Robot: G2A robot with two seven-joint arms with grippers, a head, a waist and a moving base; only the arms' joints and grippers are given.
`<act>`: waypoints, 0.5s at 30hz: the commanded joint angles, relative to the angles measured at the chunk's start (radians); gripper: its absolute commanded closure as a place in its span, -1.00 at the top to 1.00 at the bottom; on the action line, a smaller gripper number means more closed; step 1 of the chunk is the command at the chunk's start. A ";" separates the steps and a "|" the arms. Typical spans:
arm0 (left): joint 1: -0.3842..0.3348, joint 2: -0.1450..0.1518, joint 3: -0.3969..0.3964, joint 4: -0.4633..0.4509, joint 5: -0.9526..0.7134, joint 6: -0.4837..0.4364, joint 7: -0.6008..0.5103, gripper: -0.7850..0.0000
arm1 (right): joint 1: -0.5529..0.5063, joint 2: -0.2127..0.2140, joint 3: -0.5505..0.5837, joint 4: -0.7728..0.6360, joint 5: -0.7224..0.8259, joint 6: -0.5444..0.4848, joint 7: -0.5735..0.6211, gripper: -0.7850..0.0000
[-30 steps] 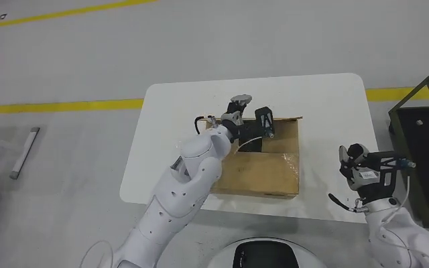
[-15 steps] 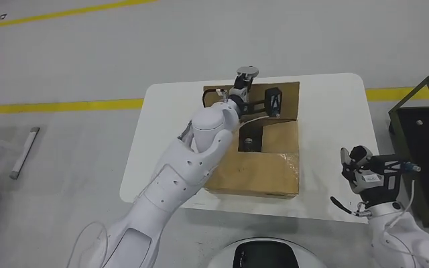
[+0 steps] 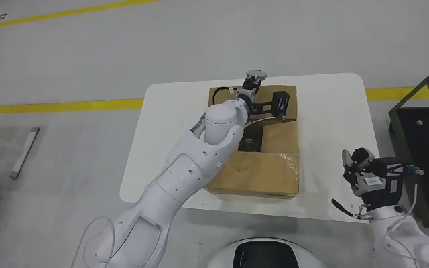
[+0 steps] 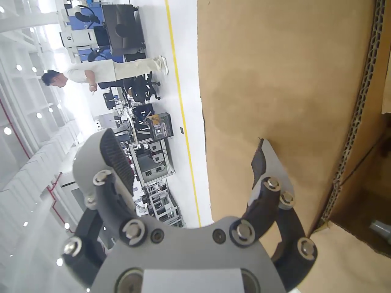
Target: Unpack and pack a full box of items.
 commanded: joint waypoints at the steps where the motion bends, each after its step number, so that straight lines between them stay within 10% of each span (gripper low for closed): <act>1: -0.003 -0.005 -0.001 0.012 0.002 0.002 0.002 1.00 | 0.000 0.000 0.000 0.000 0.000 -0.002 0.000 -0.29; 15: 0.045 0.005 -0.167 -0.085 -0.132 0.018 -0.032 1.00 | 0.020 -0.004 0.019 0.006 0.052 0.008 -0.013 -0.22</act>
